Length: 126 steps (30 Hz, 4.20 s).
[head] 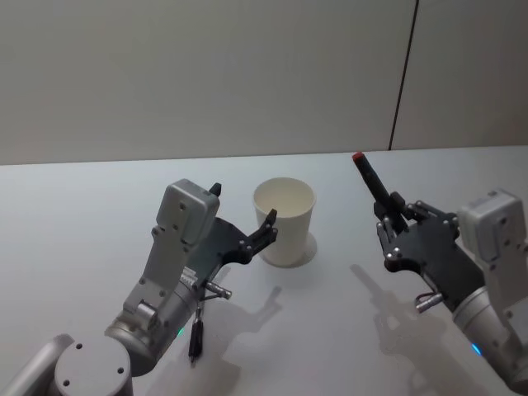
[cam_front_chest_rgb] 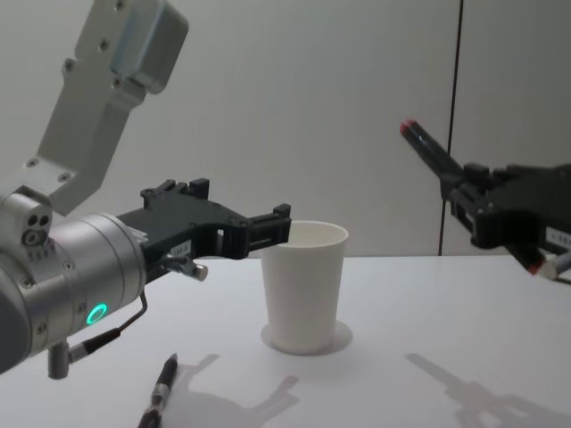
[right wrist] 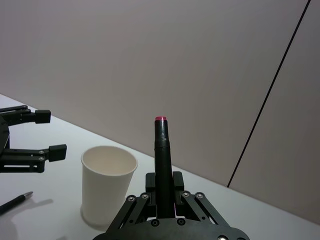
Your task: Place the pen into the pen holder.
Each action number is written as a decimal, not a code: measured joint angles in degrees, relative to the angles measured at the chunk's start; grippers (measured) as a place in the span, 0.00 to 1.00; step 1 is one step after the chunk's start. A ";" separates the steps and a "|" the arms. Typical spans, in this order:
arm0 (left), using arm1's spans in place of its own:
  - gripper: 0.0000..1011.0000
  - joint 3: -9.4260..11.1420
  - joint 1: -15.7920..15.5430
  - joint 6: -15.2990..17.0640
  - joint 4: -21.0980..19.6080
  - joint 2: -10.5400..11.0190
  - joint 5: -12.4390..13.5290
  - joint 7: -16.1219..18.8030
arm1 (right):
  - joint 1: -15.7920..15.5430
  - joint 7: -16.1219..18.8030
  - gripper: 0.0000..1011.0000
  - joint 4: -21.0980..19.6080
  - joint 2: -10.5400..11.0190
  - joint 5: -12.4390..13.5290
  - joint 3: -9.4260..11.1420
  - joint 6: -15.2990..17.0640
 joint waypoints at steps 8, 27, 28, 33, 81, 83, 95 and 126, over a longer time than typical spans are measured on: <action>0.99 0.00 0.00 0.00 0.00 0.00 0.00 0.00 | 1.54 2.00 0.18 2.70 0.38 -0.91 0.71 -6.31; 0.99 0.00 0.00 0.00 0.00 0.00 0.00 0.00 | 6.17 7.48 0.18 10.46 0.03 0.27 1.99 -18.53; 0.99 0.00 0.00 0.00 0.00 0.00 0.00 0.00 | 6.76 8.38 0.18 11.45 -0.07 0.95 2.10 -19.78; 0.99 0.00 0.00 0.00 0.00 0.00 0.00 0.00 | 9.13 11.63 0.18 15.06 -0.60 2.84 2.35 -23.59; 0.99 0.00 0.00 0.00 0.00 0.00 0.00 0.00 | 38.02 42.33 0.18 59.86 -8.75 24.70 2.59 -42.82; 0.99 0.00 0.00 0.00 0.00 0.00 0.00 0.00 | 38.61 42.33 0.18 60.74 -9.00 24.82 2.40 -42.79; 0.99 0.00 0.00 0.00 0.00 0.00 0.00 0.00 | 37.73 37.41 0.18 57.84 -9.21 22.56 1.08 -40.69; 0.99 0.00 0.00 0.00 0.00 0.00 0.00 0.00 | 31.84 25.90 0.18 47.06 -10.34 15.69 -3.87 -38.48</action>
